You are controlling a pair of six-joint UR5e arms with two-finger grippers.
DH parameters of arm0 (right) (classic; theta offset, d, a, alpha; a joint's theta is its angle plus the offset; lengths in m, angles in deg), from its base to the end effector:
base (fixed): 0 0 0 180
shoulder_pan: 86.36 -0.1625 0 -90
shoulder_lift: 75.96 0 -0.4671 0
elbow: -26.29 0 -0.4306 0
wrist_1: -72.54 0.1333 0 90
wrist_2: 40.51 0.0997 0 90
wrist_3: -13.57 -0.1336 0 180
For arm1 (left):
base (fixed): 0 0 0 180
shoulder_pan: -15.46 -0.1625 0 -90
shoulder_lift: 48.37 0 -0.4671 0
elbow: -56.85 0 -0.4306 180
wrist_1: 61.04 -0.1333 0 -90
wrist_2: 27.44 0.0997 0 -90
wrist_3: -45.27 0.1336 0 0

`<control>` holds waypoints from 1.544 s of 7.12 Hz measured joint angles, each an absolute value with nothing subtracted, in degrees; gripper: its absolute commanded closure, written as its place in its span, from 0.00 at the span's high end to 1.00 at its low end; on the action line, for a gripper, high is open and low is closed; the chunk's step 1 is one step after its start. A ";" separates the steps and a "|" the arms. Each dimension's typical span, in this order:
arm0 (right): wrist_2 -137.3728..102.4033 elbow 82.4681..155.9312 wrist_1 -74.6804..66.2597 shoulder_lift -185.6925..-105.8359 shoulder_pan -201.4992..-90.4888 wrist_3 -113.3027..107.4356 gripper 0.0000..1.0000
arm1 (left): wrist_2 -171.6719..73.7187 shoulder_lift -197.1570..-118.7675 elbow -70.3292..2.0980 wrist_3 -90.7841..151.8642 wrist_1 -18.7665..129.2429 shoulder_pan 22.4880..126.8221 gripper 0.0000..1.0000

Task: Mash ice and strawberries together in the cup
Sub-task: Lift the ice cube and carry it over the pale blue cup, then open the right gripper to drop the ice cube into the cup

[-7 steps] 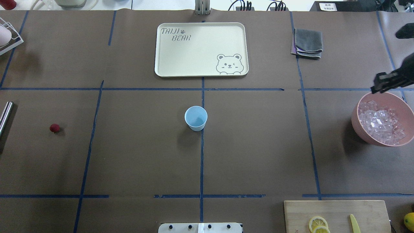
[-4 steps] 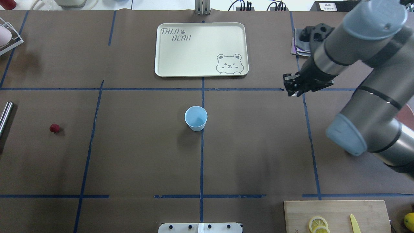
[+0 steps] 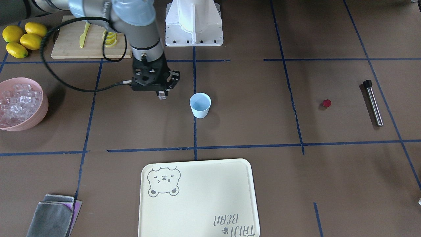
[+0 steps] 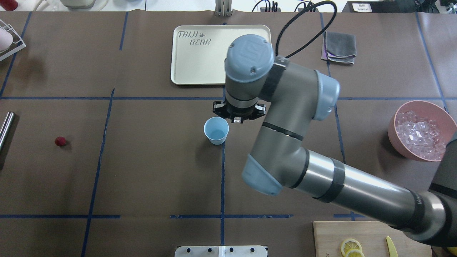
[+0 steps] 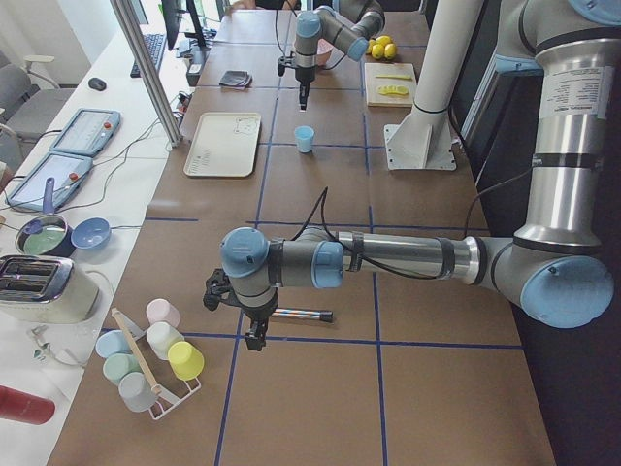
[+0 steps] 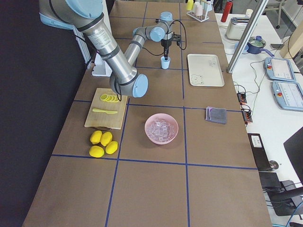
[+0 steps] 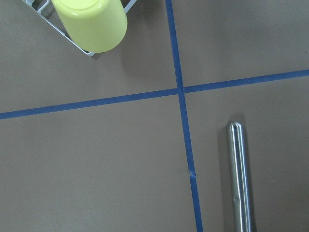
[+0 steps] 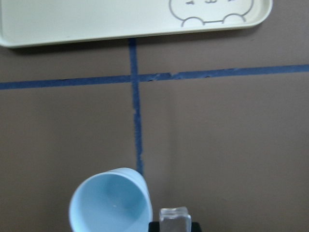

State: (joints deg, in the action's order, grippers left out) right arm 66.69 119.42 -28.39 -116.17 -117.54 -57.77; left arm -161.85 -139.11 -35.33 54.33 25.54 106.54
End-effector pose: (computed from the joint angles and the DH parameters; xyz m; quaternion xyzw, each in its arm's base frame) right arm -0.6152 -0.4819 0.1487 0.0227 -0.3801 0.0474 0.9235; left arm -0.0499 -0.5341 0.7039 0.0294 0.3768 0.0628 0.9237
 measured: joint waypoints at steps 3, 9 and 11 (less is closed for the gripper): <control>64.42 113.09 -28.01 -111.28 -114.56 -59.98 0.03 | -161.91 -139.12 -35.31 53.59 25.53 106.54 1.00; 64.26 112.59 -27.92 -110.91 -114.77 -59.78 0.70 | -161.92 -139.16 -35.39 53.44 25.53 106.54 1.00; 64.26 112.65 -27.92 -110.90 -115.04 -59.78 0.70 | -161.92 -139.16 -35.40 53.44 25.55 106.53 1.00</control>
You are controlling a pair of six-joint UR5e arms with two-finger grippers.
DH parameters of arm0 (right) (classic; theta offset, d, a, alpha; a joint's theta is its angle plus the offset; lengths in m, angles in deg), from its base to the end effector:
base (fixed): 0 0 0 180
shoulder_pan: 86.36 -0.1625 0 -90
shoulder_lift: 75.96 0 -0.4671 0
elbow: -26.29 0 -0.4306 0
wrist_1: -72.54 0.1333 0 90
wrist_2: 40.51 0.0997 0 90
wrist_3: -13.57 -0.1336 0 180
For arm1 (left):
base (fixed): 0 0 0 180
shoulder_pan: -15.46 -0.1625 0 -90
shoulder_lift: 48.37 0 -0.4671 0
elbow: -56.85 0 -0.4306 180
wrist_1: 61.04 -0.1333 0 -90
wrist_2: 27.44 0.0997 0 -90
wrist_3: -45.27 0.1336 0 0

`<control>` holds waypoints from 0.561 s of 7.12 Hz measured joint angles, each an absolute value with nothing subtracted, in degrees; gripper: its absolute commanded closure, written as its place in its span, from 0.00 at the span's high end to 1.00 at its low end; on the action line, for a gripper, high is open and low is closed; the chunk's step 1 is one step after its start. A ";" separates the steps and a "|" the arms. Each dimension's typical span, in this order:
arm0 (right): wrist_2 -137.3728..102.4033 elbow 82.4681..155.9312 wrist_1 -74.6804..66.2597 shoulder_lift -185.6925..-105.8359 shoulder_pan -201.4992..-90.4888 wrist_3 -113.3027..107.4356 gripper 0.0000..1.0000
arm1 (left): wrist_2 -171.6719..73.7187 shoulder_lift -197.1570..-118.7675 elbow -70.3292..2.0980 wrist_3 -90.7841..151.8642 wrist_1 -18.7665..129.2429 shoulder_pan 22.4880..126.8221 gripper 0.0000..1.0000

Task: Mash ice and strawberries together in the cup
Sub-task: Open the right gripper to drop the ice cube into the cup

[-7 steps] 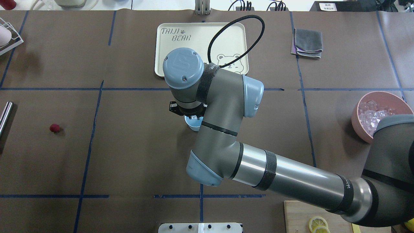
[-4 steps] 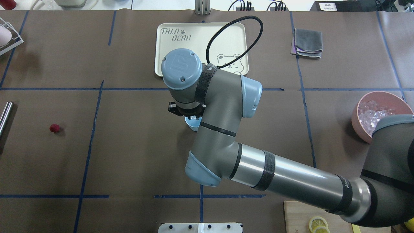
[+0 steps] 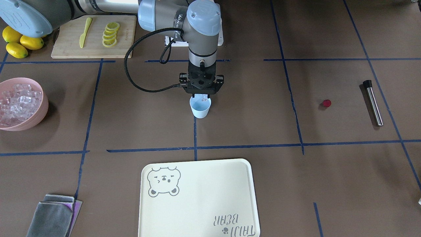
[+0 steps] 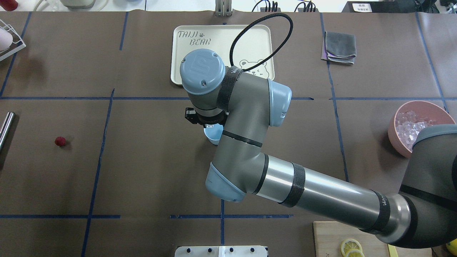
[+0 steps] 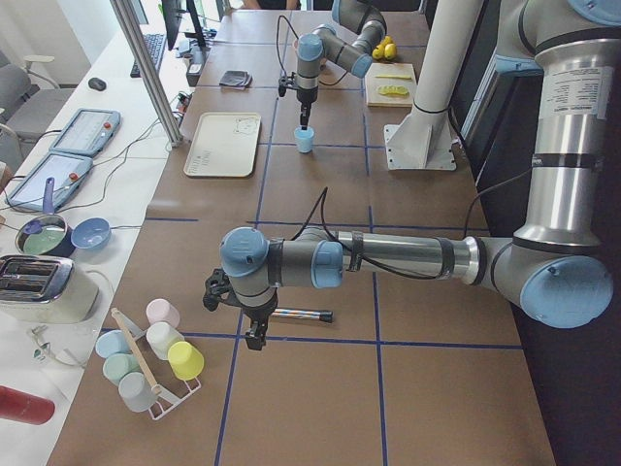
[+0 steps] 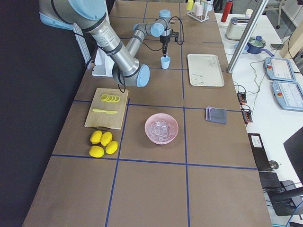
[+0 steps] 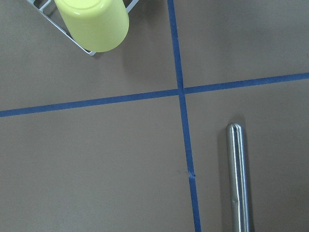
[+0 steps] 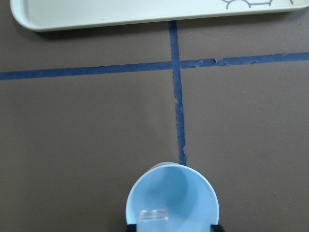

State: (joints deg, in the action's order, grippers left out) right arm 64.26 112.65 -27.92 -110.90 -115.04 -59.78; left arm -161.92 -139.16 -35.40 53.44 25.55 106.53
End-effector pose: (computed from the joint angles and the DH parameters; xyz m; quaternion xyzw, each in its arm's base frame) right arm -0.6642 -0.4765 0.1256 0.0226 -0.3666 0.0526 0.9286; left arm -0.0497 -0.5347 0.7027 0.0275 0.3775 0.0561 0.9239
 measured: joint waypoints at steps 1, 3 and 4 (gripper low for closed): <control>64.26 112.67 -27.92 -110.91 -115.07 -59.85 0.68 | -161.92 -139.16 -35.42 53.44 25.57 106.54 1.00; 64.26 112.69 -27.92 -110.93 -115.21 -59.90 0.66 | -161.92 -139.16 -35.46 53.36 25.60 106.56 1.00; 64.26 112.72 -27.92 -110.93 -115.36 -59.89 0.99 | -161.92 -139.16 -35.66 53.09 25.59 106.56 1.00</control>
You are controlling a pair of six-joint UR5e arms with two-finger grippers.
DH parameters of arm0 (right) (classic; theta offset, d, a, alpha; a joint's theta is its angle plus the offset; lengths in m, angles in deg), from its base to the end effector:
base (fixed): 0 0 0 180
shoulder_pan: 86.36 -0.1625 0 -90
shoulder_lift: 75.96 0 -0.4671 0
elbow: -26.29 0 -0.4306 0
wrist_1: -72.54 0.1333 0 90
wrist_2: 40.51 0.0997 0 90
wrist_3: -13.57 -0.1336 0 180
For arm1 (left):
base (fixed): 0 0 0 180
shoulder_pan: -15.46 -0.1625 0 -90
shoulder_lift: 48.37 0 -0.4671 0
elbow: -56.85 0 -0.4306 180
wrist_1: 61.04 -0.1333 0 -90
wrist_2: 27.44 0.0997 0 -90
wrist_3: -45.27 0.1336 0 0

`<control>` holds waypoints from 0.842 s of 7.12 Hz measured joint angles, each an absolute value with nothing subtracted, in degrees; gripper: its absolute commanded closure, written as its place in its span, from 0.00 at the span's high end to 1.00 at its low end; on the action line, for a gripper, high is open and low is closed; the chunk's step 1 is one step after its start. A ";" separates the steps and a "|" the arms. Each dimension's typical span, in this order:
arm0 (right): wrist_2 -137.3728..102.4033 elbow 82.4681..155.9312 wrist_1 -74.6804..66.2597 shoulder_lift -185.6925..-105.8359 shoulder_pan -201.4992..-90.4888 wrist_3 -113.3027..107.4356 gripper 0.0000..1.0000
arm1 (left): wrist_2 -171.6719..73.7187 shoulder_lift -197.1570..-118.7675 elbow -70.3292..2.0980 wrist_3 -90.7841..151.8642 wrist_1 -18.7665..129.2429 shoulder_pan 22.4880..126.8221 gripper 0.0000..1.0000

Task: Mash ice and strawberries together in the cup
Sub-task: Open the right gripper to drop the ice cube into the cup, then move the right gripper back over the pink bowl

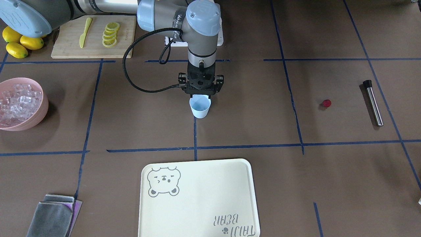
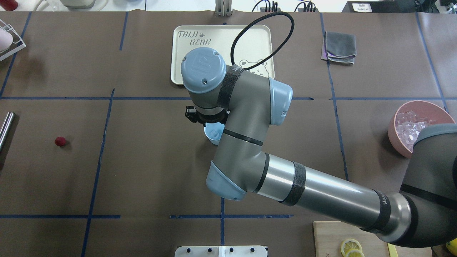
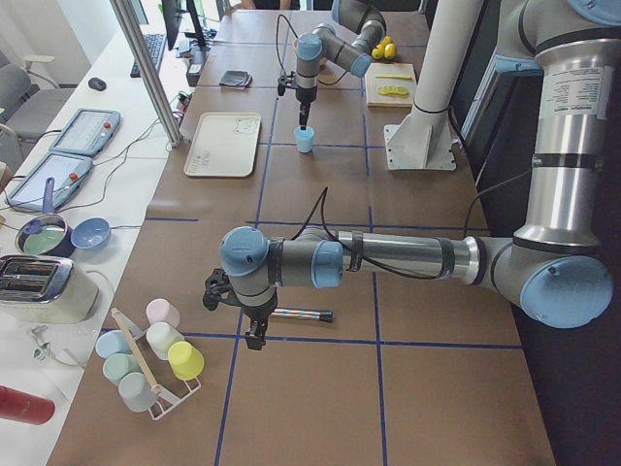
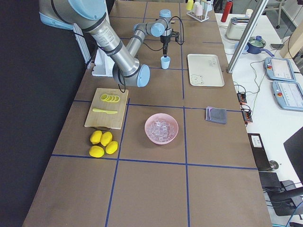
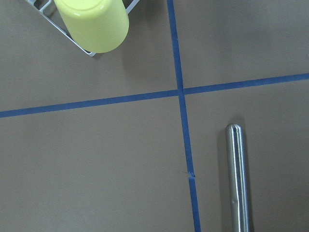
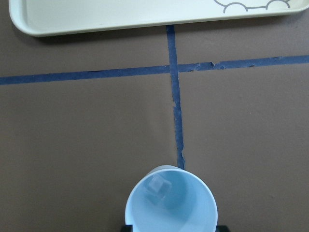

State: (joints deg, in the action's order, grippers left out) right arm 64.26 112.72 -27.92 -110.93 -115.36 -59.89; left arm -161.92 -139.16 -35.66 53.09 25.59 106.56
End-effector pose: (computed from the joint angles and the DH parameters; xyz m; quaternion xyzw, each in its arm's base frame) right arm -0.6613 -0.4800 0.1255 0.0234 -0.3668 0.0561 0.9283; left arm -0.0500 -0.5350 0.7002 0.0289 0.3774 0.0540 0.9240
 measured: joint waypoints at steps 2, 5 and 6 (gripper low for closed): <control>64.32 112.89 -27.92 -110.94 -115.74 -59.41 1.00 | -161.92 -139.16 -36.18 52.54 25.54 106.55 1.00; 64.41 113.23 -27.92 -110.86 -116.20 -59.17 1.00 | -161.92 -139.16 -36.29 52.34 25.55 106.52 1.00; 64.80 114.34 -28.10 -111.33 -117.10 -58.30 1.00 | -161.92 -139.16 -36.28 52.31 25.54 106.51 1.00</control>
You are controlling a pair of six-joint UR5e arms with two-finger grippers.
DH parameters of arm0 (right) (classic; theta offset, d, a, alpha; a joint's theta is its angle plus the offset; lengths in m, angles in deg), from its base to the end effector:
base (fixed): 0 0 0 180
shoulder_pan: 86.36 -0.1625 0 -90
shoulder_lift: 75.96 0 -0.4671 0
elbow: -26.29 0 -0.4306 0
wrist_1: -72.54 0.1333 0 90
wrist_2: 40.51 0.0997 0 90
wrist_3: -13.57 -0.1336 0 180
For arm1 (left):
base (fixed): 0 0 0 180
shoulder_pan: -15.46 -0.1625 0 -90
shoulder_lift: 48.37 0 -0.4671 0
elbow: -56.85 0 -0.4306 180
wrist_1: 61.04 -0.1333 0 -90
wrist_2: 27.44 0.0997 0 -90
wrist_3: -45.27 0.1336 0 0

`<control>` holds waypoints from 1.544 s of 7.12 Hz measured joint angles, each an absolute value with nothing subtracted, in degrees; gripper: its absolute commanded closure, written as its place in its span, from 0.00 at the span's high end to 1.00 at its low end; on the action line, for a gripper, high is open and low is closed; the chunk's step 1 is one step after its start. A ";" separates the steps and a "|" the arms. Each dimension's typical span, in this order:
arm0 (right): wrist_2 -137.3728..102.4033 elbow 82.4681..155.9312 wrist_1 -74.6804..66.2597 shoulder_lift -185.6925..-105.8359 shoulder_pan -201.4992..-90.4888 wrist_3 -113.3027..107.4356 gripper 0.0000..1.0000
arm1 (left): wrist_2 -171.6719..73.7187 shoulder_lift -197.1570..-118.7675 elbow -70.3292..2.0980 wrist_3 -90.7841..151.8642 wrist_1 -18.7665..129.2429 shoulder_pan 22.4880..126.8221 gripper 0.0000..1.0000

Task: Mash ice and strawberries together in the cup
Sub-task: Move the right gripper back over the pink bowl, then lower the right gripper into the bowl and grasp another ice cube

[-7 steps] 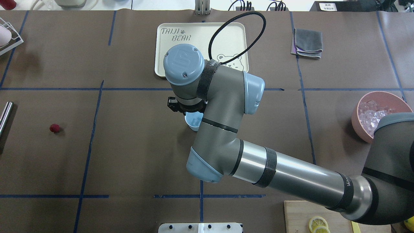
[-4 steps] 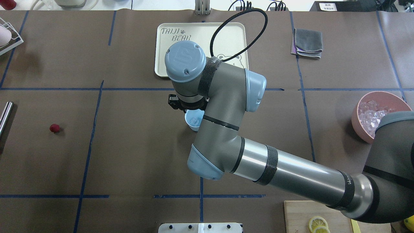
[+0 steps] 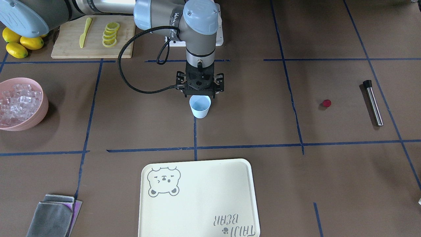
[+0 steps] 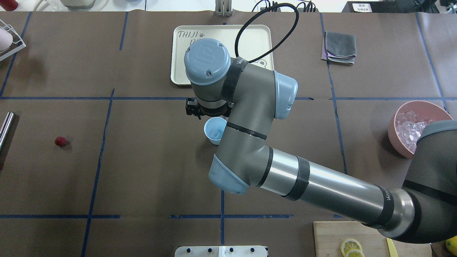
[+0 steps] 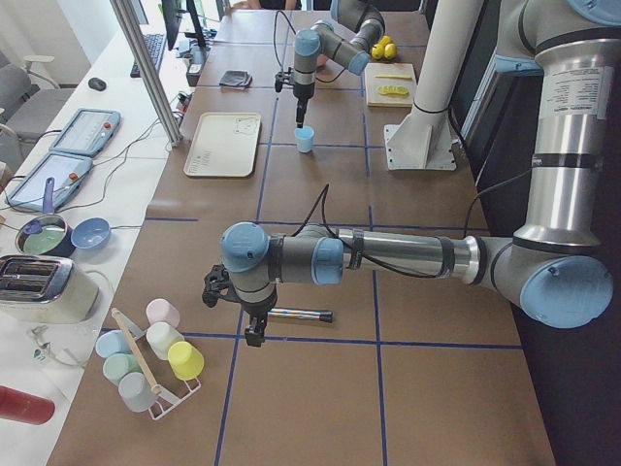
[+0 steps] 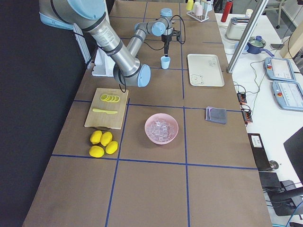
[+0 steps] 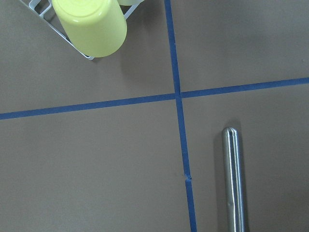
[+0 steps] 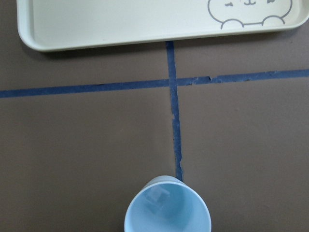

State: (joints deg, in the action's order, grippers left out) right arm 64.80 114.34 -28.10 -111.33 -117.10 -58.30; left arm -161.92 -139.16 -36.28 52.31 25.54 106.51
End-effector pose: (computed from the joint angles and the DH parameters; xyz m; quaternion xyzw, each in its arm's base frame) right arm -0.6395 -0.4943 0.1194 0.0338 -0.3751 0.0541 0.9248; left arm -0.0495 -0.5357 0.6946 0.0307 0.3773 0.0500 0.9242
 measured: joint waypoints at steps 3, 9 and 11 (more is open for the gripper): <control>67.17 131.74 -31.43 -124.31 -123.48 -50.03 1.00 | -161.92 -139.16 -36.31 52.30 25.59 106.51 1.00; 81.71 148.99 -14.69 -167.63 -146.89 -24.80 0.99 | -161.92 -139.00 -37.30 52.13 25.60 106.51 1.00; 83.66 144.69 -7.57 -174.33 -148.62 -26.31 0.99 | -161.92 -138.98 -37.36 52.13 25.62 106.51 1.00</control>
